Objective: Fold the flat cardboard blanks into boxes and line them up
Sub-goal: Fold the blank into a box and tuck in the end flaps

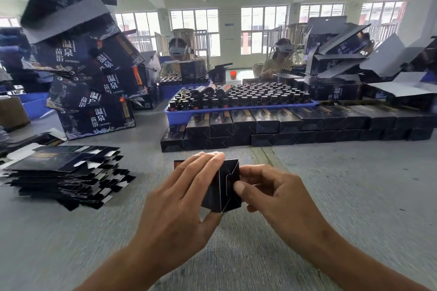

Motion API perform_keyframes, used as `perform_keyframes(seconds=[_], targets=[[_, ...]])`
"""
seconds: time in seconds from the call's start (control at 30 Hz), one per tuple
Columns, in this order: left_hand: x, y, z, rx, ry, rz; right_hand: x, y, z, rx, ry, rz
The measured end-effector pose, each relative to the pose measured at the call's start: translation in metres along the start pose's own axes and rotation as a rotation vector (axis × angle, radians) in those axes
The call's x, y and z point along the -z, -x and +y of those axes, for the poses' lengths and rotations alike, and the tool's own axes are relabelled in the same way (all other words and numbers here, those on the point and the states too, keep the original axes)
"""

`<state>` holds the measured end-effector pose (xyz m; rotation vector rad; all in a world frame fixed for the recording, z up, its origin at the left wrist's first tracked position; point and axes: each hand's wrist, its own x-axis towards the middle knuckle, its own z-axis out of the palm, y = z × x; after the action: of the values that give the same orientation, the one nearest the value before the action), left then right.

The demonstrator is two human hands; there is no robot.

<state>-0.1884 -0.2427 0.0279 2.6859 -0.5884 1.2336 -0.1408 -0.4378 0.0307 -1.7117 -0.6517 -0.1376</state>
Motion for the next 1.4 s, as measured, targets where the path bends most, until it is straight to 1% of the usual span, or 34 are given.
perform_keyframes(seconds=[0.17,0.3,0.47,0.7,1.1,1.17,1.3,1.4], targets=[[-0.003,-0.002,0.006,0.038,0.003,0.017,0.003,-0.001,-0.002,-0.028,-0.061,-0.009],[-0.005,-0.001,0.008,0.034,0.035,0.017,0.002,0.0,-0.003,-0.031,-0.069,0.029],[-0.006,-0.001,0.008,0.025,0.015,0.032,-0.001,0.001,-0.004,-0.021,-0.074,0.063],[-0.006,-0.001,0.01,0.028,0.01,-0.004,-0.004,0.003,-0.003,-0.009,0.014,0.107],[-0.007,-0.002,0.009,-0.002,-0.009,0.007,-0.006,0.004,-0.003,0.01,0.108,0.128],[-0.006,-0.002,0.008,-0.006,-0.014,0.021,-0.005,0.003,-0.003,-0.001,0.091,0.116],[-0.005,-0.002,0.007,-0.007,0.0,0.033,0.003,0.0,-0.006,-0.045,-0.025,0.028],[-0.004,-0.002,0.006,0.001,0.017,0.035,0.005,0.0,-0.009,-0.033,-0.033,-0.008]])
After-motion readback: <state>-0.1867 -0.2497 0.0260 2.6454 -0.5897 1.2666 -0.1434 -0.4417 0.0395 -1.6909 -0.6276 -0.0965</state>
